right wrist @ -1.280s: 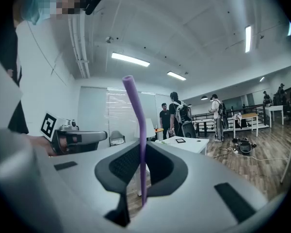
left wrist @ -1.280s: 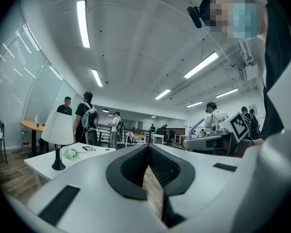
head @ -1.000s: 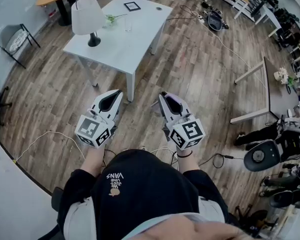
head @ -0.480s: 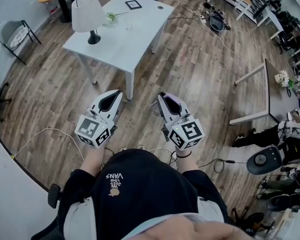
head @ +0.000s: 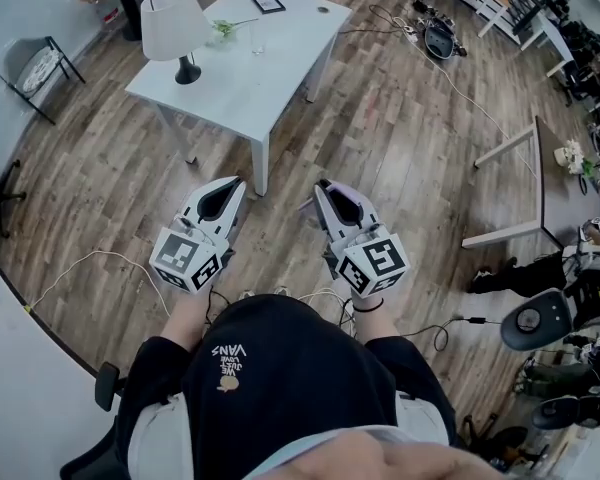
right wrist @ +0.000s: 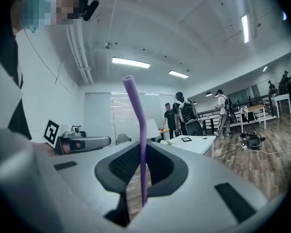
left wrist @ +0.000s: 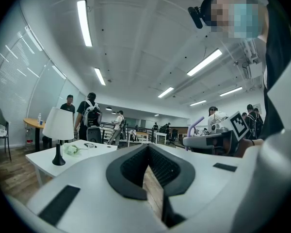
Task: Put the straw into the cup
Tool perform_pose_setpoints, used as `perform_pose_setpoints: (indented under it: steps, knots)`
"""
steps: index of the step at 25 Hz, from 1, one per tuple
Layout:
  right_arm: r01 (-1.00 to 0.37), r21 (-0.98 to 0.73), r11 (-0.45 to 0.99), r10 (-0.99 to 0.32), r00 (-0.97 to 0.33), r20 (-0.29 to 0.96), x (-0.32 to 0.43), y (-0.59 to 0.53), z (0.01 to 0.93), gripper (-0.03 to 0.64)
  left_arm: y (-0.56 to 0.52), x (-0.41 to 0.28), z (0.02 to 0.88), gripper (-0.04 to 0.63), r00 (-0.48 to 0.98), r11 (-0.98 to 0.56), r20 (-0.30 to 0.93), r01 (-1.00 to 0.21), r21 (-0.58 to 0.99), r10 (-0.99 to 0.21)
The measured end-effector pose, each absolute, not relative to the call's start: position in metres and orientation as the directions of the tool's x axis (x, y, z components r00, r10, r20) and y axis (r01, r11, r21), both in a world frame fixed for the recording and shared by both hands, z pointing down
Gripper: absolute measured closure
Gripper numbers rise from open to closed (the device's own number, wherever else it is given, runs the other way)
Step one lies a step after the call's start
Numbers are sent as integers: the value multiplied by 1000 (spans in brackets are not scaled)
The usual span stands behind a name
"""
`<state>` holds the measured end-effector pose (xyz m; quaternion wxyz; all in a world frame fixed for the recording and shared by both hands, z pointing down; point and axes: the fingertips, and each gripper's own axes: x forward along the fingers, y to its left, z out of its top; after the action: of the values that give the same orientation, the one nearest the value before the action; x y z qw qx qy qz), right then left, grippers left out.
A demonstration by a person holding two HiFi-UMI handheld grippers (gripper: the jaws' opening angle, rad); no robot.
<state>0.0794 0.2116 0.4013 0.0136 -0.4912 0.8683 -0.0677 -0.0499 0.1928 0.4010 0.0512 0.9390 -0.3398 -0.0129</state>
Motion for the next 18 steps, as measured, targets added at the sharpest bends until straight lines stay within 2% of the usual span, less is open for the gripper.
perform_pose_setpoints:
  steps: [18]
  knots:
    - [-822, -158, 547, -826, -561, 62, 111, 193, 420, 574, 174, -22, 418, 584, 736, -730, 26, -674, 116, -676]
